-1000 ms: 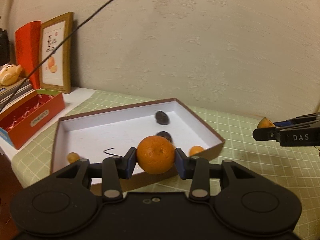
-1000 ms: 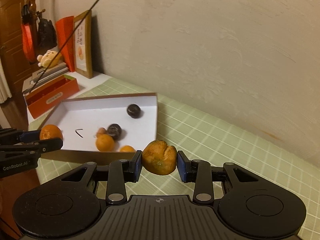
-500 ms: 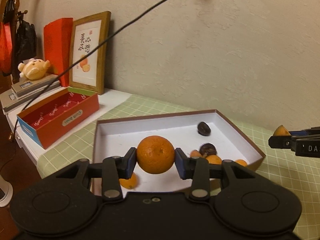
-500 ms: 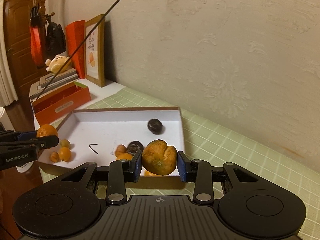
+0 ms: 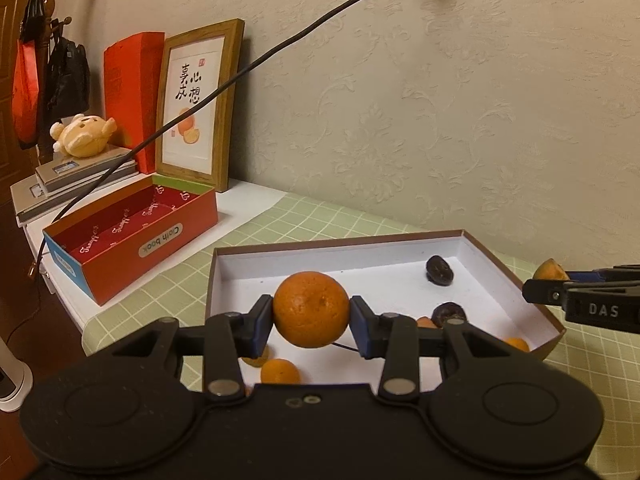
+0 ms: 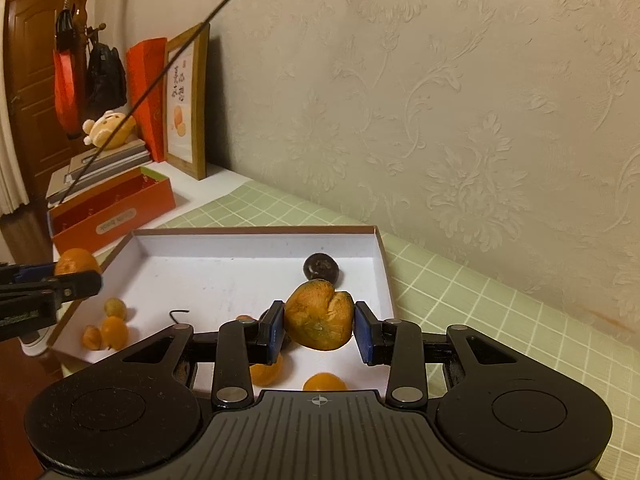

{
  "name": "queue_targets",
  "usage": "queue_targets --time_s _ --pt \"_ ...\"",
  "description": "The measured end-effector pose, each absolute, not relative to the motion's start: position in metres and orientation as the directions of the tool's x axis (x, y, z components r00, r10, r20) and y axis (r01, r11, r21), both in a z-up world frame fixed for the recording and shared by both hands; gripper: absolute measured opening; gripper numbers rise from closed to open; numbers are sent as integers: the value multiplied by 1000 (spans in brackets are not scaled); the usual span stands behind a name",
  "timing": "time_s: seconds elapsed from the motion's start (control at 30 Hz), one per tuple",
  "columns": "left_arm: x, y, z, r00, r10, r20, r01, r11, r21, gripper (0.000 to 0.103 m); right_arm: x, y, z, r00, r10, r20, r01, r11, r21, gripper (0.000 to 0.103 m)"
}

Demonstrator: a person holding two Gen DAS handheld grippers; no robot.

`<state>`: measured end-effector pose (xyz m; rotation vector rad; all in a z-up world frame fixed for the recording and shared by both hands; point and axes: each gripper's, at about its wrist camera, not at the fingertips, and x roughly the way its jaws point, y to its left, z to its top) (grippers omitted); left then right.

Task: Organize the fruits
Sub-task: 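Open both tools to drop the tangerine and tan fruit into the box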

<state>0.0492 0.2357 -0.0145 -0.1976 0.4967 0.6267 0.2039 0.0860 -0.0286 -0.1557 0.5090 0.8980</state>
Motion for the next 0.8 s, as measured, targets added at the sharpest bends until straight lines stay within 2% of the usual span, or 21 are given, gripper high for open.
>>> queue_targets --time_s 0.4,0.47,0.5,0.53,0.57,0.6,0.63,0.8 --pt "51 260 -26 661 536 -525 -648 761 -40 32 223 105 -35 521 708 -477 -766 634 104 37" --pt "53 262 -28 654 545 -525 -655 755 -33 38 226 109 -39 517 705 -485 -768 632 101 37" --pt "54 262 -29 632 575 -519 -678 735 -12 68 226 112 -42 522 699 -488 -771 632 82 42" --pt "52 261 -29 614 615 -495 -707 707 2 96 226 116 -45 543 674 -501 -761 647 45 80" --pt "50 260 -28 604 649 -462 -727 687 14 95 224 117 -47 581 655 -484 -741 671 19 102" --pt "50 261 -27 600 655 -459 -728 685 26 97 221 113 -49 618 664 -420 -727 687 17 103" --pt "50 263 -27 599 653 -464 -726 687 29 97 220 112 -50 615 677 -405 -735 678 16 103" --pt "50 268 -30 597 635 -490 -721 693 20 97 222 117 -51 592 686 -423 -747 664 31 103"
